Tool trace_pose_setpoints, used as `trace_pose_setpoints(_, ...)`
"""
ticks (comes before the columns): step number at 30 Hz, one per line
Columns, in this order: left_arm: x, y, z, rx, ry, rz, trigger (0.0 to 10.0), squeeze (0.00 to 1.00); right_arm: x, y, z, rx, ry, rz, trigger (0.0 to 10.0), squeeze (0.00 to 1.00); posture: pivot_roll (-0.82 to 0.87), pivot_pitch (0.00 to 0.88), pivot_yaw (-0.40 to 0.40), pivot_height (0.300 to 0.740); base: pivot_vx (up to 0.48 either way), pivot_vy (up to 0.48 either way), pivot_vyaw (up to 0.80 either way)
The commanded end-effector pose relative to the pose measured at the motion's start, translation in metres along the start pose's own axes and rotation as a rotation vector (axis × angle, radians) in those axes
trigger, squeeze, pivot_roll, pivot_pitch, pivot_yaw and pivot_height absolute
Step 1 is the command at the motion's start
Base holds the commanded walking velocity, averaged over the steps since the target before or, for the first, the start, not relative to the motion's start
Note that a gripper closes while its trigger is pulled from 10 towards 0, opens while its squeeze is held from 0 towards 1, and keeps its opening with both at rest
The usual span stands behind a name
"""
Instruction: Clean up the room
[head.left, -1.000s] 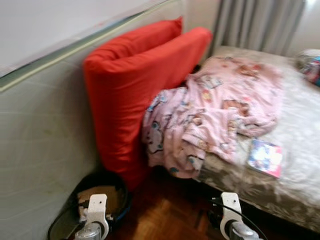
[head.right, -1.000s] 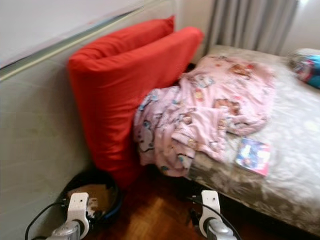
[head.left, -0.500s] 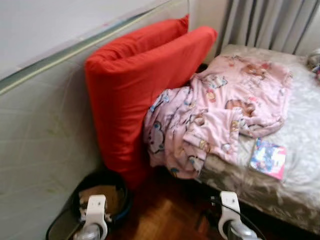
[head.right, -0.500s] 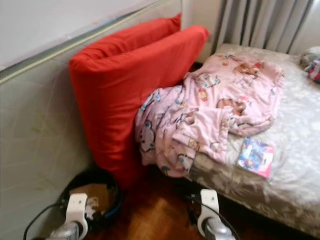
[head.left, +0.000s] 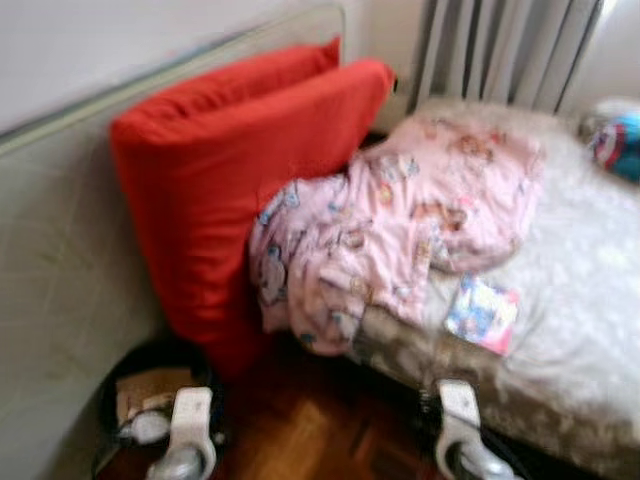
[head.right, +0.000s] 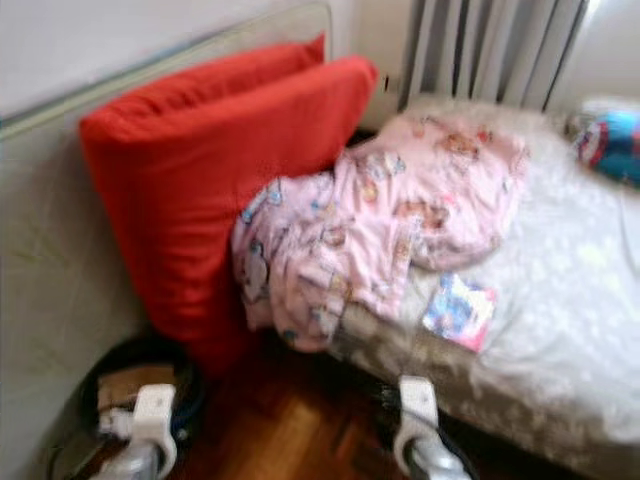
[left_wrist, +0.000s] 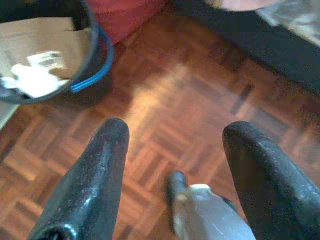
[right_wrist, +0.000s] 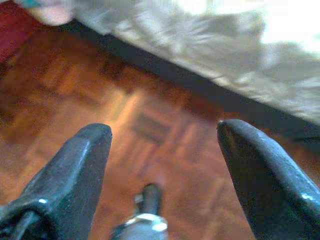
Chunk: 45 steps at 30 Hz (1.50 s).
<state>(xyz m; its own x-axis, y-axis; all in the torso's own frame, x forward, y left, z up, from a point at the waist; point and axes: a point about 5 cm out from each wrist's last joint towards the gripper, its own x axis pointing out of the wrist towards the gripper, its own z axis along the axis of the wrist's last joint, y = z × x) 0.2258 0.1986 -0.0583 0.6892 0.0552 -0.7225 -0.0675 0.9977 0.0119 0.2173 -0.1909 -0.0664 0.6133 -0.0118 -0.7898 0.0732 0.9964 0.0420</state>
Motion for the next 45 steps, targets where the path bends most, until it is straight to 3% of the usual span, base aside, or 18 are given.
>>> trace_pose_setpoints(1,-0.0013,0.0093,-0.0028,0.019,0.017,0.019,10.0,0.00,0.0014,0.0122,0.0008,0.009,-0.002,0.028,10.0,0.00,0.10,0.000,0.007,0.740,0.000,-0.364,0.00)
trace_pose_setpoints(45,-0.0014,0.0100,-0.0025,0.023,0.017,0.017,10.0,0.00,0.0015,0.0130,0.0013,0.011,-0.006,0.030,10.0,0.00,0.09,0.000,0.012,0.740,0.000,-0.365,0.00)
